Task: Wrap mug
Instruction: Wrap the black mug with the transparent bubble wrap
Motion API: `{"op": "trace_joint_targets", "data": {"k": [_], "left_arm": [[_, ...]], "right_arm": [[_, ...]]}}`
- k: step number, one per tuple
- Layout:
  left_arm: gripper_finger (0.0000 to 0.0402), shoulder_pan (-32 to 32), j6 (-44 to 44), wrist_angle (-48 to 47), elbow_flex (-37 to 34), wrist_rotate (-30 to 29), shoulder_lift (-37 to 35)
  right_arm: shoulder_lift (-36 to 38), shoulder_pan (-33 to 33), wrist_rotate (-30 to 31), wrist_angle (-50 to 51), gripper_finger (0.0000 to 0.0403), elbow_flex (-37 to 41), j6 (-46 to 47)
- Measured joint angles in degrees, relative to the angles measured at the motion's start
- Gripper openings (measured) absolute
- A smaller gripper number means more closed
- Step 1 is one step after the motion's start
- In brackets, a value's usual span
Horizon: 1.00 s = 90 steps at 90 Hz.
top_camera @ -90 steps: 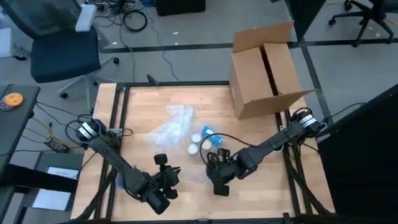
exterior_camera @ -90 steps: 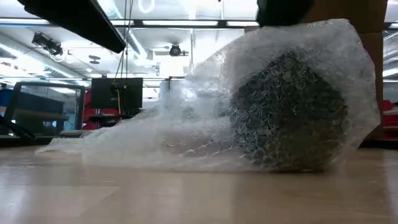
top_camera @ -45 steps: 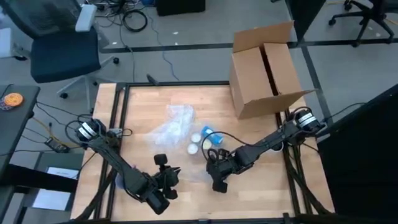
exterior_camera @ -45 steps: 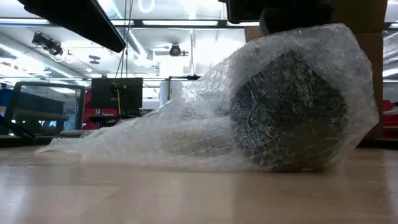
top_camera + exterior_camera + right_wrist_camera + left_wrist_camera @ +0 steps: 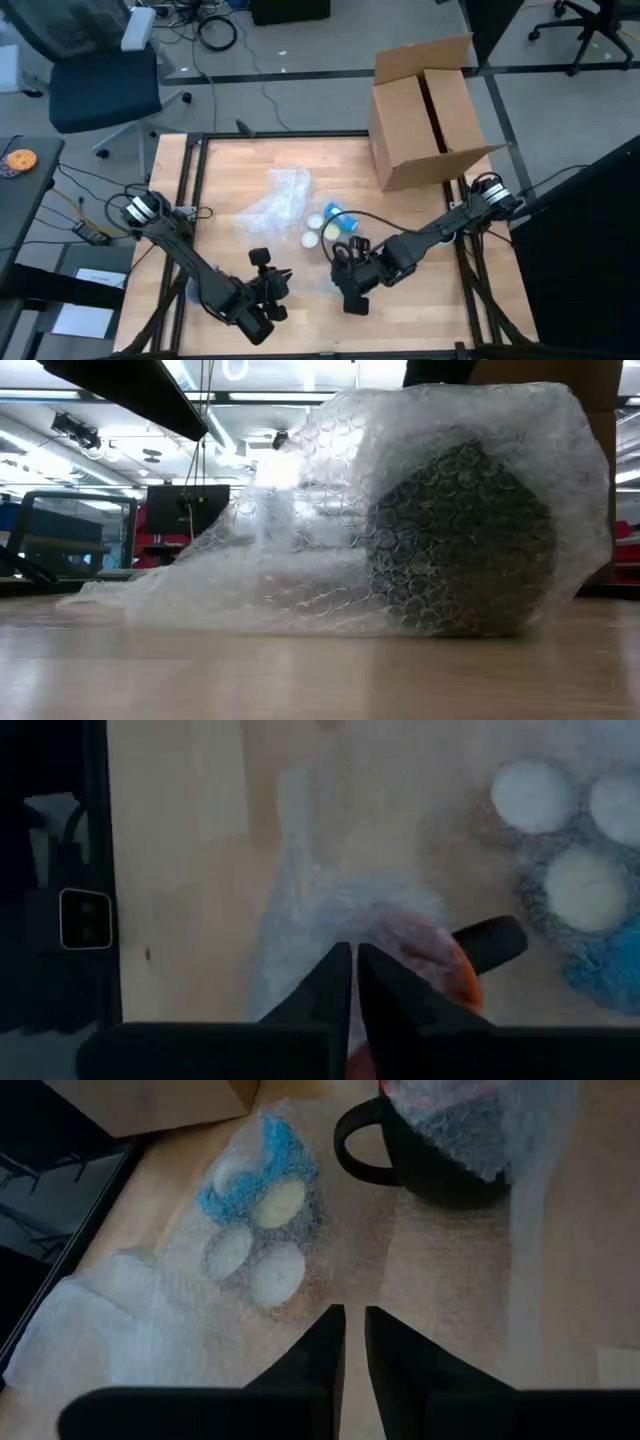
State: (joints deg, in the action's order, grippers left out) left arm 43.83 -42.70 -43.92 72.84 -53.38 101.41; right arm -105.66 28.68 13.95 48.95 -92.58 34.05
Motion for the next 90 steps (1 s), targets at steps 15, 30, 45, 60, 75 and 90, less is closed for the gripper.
{"op": "trace_joint_targets", "data": {"k": [15, 30, 45, 60, 75, 90], "left_arm": [[0.0029, 0.0, 0.0, 0.7, 0.0, 0.0, 0.0], [0.0029, 0.0, 0.0, 0.8, 0.0, 0.1, 0.0], [0.0029, -0.1, 0.2, 0.9, 0.0, -0.1, 0.1], [0.0029, -0.2, -0.3, 0.9, 0.0, 0.0, 0.3], [0.0029, -1.2, -4.2, 0.9, 0.0, 3.6, 0.5], [0.0029, -4.9, -5.1, 0.9, 0.0, 11.7, 0.5]], "right_arm": [[-1.1, 0.0, -0.5, -3.2, 0.0, 2.2, 0.8], [-2.0, -0.7, -2.9, -5.0, 0.0, 6.5, 0.9], [-2.0, -2.2, -5.0, -7.4, 0.0, 11.1, 0.8], [-1.9, -3.2, -5.9, -10.3, 0.0, 14.1, -3.0], [-1.8, -3.3, -8.4, -15.8, 0.0, 15.6, -11.4], [-1.9, -2.3, -9.2, -18.0, 0.0, 15.6, -21.4]]}}
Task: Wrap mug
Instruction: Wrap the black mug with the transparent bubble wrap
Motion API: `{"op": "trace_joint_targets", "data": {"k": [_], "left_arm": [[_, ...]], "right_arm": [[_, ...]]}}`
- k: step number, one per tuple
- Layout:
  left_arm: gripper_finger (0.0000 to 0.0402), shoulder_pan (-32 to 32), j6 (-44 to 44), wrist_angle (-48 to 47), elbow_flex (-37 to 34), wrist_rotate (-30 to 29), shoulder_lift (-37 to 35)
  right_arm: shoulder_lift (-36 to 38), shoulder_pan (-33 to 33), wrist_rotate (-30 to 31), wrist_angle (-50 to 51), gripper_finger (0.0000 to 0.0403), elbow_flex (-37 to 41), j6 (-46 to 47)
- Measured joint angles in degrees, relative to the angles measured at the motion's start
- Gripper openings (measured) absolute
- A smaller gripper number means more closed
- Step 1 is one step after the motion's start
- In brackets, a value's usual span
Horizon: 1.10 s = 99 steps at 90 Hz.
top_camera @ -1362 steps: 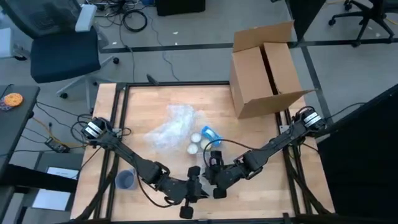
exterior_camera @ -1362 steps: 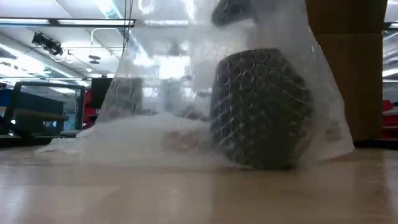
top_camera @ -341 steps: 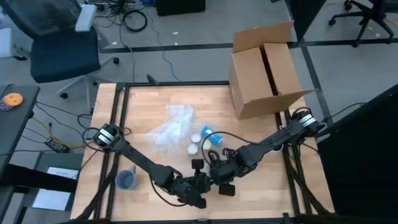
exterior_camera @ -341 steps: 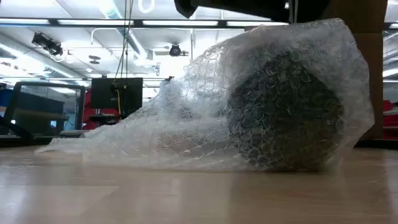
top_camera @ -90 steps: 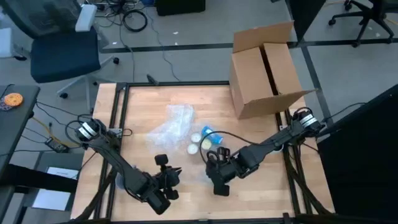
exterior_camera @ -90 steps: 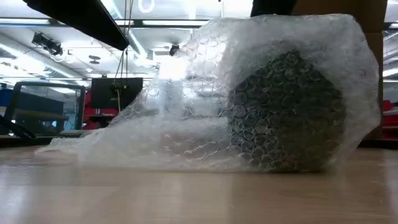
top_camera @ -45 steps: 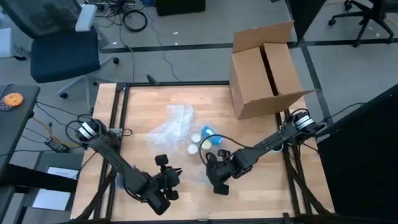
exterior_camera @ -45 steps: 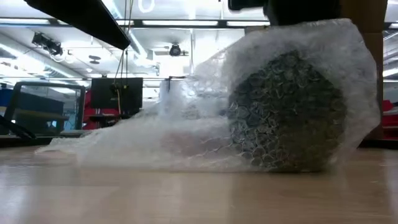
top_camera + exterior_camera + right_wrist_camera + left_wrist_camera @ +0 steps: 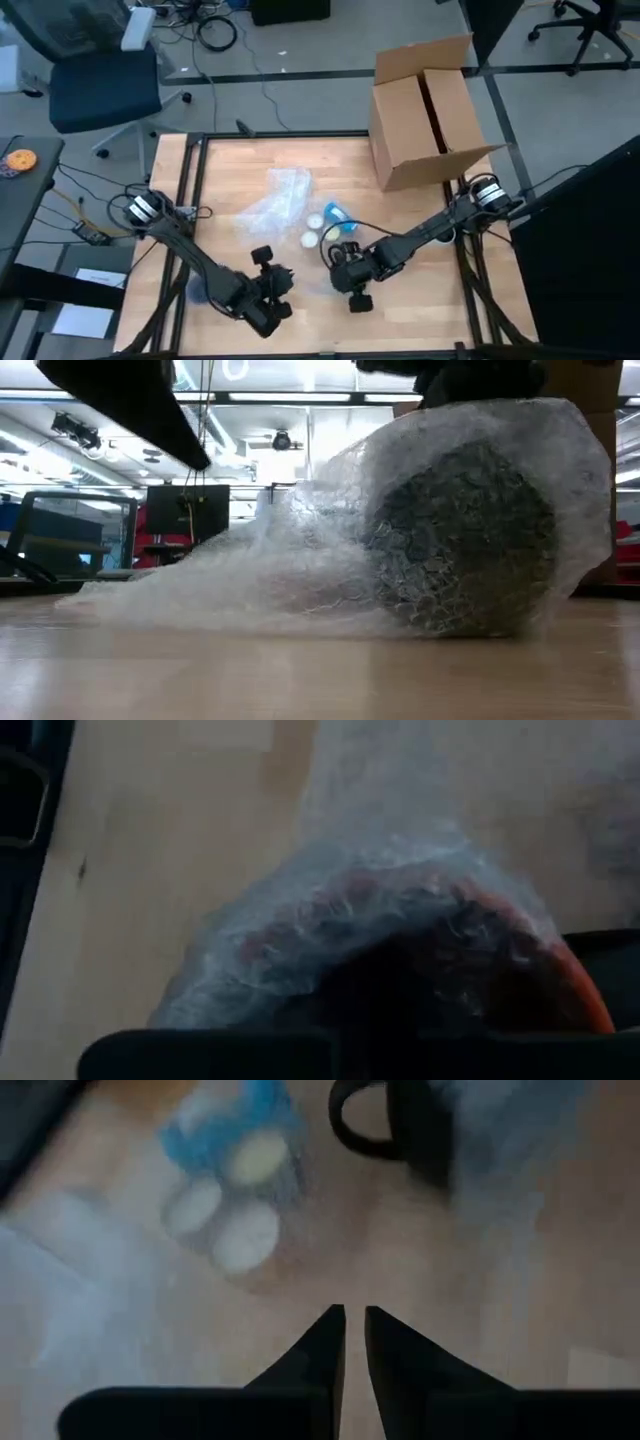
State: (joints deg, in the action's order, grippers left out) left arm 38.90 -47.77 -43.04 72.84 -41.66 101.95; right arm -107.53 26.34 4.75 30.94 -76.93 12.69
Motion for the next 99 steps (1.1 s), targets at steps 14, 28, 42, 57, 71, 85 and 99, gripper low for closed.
{"op": "trace_joint_targets", "data": {"k": [14, 28, 42, 57, 71, 85, 99], "left_arm": [[0.0029, -3.4, 6.4, 5.0, 0.0, 1.2, 2.3], [0.0029, -6.0, 14.7, 15.5, 0.0, 5.7, 6.1], [0.0029, -6.7, 19.0, 19.7, 0.0, 9.6, 8.9], [0.0029, -6.7, 19.1, 18.5, 0.0, 9.4, 9.3], [0.0029, -6.7, 19.1, 17.4, 0.0, 9.4, 9.3], [0.0029, -6.7, 19.1, 17.1, 0.0, 9.4, 9.2], [0.0029, -6.7, 19.0, 15.9, 0.0, 9.4, 9.2]], "right_arm": [[0.0, 0.0, -3.5, -0.2, 0.0, 0.0, -3.0], [-0.1, -0.2, -7.1, -0.5, 0.0, 0.0, -8.1], [-0.1, 0.1, -9.4, -2.0, 0.0, 0.1, -13.6], [-0.5, 0.6, -10.7, 1.0, 0.0, -2.5, -15.7], [-0.5, 1.5, -9.5, 6.3, 0.0, -7.1, -15.8], [-0.4, 2.6, -7.9, 12.2, 0.0, -11.5, -15.8], [-0.2, 3.8, -3.8, 15.2, 0.0, -15.5, -15.8]]}}
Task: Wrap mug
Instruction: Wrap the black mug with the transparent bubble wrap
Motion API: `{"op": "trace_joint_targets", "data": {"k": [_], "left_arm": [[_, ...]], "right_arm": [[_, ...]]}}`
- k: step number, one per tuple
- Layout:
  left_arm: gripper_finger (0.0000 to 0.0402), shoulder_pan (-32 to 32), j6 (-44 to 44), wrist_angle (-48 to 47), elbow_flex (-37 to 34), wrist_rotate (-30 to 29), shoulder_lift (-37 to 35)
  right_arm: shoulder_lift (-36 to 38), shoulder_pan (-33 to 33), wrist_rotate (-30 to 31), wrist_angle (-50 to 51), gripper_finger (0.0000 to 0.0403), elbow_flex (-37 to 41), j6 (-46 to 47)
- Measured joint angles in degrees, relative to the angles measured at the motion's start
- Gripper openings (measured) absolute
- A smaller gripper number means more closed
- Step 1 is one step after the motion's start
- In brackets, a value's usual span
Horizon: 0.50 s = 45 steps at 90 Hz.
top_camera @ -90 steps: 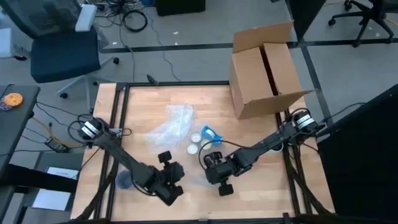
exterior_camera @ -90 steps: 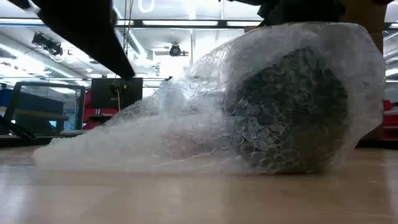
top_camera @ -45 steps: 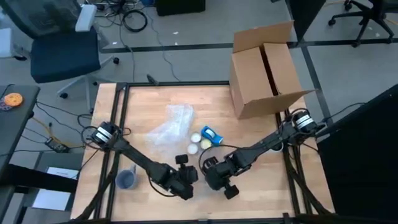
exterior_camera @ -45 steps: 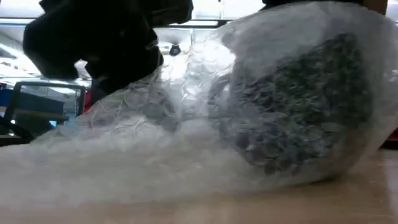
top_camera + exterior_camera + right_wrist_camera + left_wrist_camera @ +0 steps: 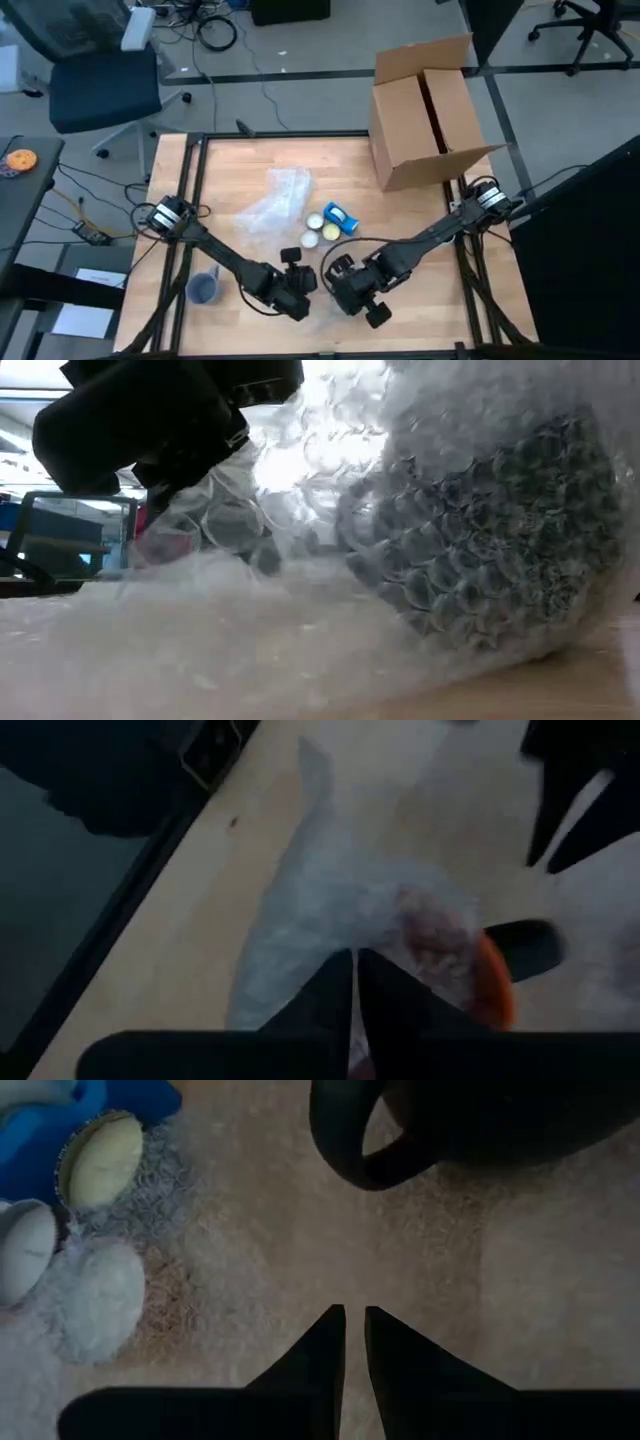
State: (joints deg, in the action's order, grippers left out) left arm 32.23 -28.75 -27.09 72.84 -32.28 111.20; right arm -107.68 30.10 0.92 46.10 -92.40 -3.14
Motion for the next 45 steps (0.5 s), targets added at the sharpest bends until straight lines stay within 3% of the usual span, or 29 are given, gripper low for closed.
{"op": "trace_joint_targets", "data": {"k": [27, 45], "left_arm": [[0.0029, 0.0, 0.0, -0.2, 0.0, 0.0, 0.0], [0.0029, 0.0, 0.0, -0.2, 0.0, 0.0, 0.0]], "right_arm": [[0.0, 0.3, 1.9, -0.7, 0.0, 0.8, 0.5], [0.0, -0.1, 1.0, -7.3, 0.0, 7.5, 0.6]]}}
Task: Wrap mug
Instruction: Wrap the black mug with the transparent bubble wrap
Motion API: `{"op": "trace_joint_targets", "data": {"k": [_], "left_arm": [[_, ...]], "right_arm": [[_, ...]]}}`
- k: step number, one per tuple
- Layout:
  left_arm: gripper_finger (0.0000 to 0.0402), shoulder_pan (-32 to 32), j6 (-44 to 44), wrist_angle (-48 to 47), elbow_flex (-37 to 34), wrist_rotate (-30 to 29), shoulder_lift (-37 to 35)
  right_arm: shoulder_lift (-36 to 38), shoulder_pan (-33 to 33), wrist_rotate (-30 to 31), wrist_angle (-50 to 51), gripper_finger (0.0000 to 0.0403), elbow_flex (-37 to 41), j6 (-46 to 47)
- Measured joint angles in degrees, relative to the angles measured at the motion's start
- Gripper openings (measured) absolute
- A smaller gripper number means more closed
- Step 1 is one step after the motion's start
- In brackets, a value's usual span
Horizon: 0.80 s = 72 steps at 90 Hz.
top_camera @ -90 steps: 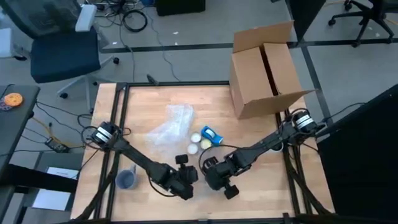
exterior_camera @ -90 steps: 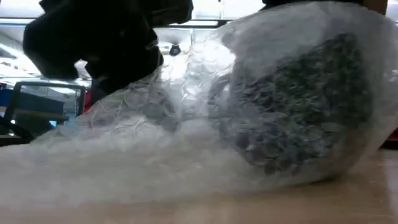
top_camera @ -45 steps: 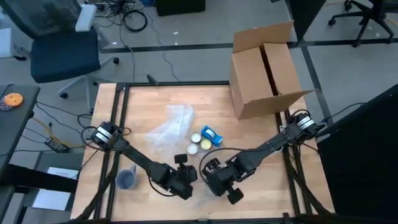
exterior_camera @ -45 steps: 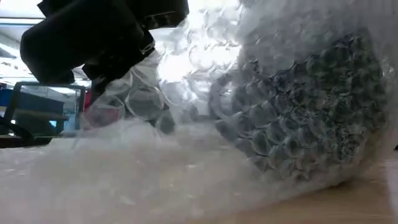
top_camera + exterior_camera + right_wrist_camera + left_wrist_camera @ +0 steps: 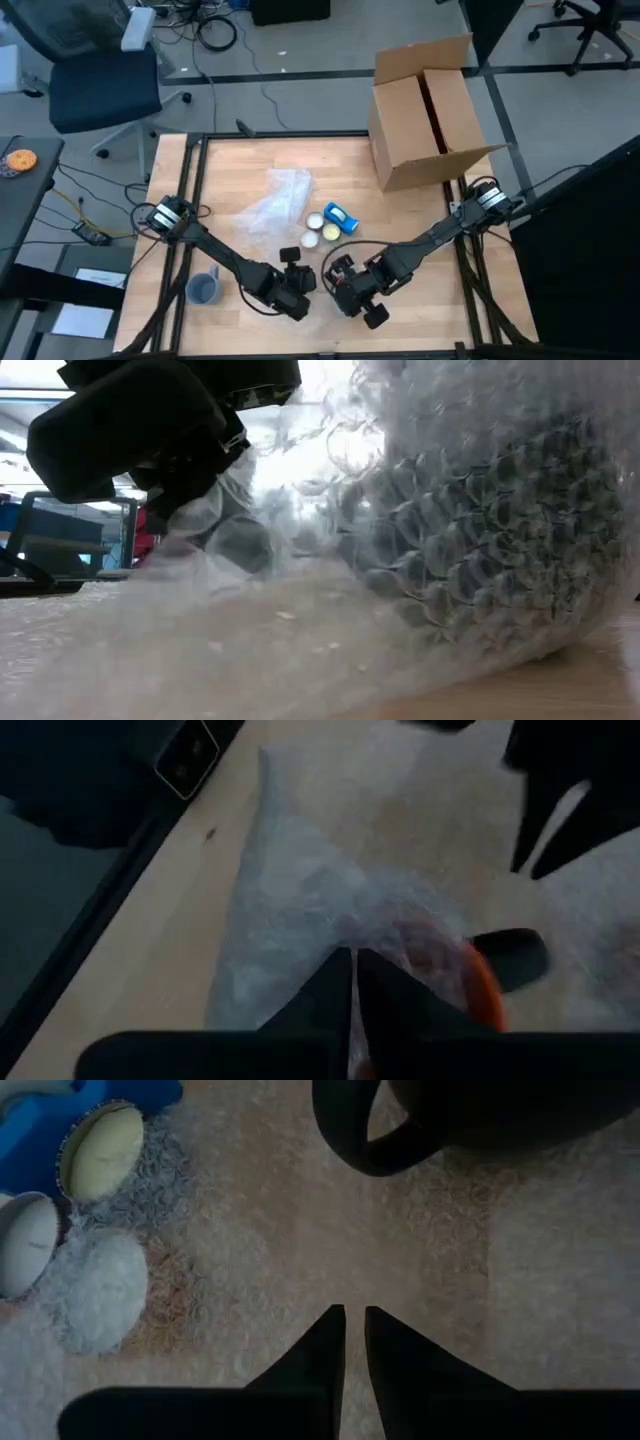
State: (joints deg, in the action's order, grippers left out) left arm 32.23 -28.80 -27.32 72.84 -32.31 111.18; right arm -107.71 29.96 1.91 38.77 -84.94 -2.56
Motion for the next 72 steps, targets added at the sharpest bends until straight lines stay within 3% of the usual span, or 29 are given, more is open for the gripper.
{"op": "trace_joint_targets", "data": {"k": [27, 60, 72], "left_arm": [[0.0029, 0.0, 0.0, 0.1, 0.0, 0.0, 0.0], [0.0029, 0.0, -0.1, 0.1, 0.0, 0.0, 0.0], [0.0029, 0.0, -0.1, 0.1, 0.0, 0.0, 0.0]], "right_arm": [[0.0, -1.6, -0.6, -0.7, 0.0, 4.1, 3.8], [0.2, -0.6, 5.0, 15.3, 0.0, -10.4, 3.8], [0.2, 0.6, 5.1, 14.3, 0.0, -13.3, 4.5]]}}
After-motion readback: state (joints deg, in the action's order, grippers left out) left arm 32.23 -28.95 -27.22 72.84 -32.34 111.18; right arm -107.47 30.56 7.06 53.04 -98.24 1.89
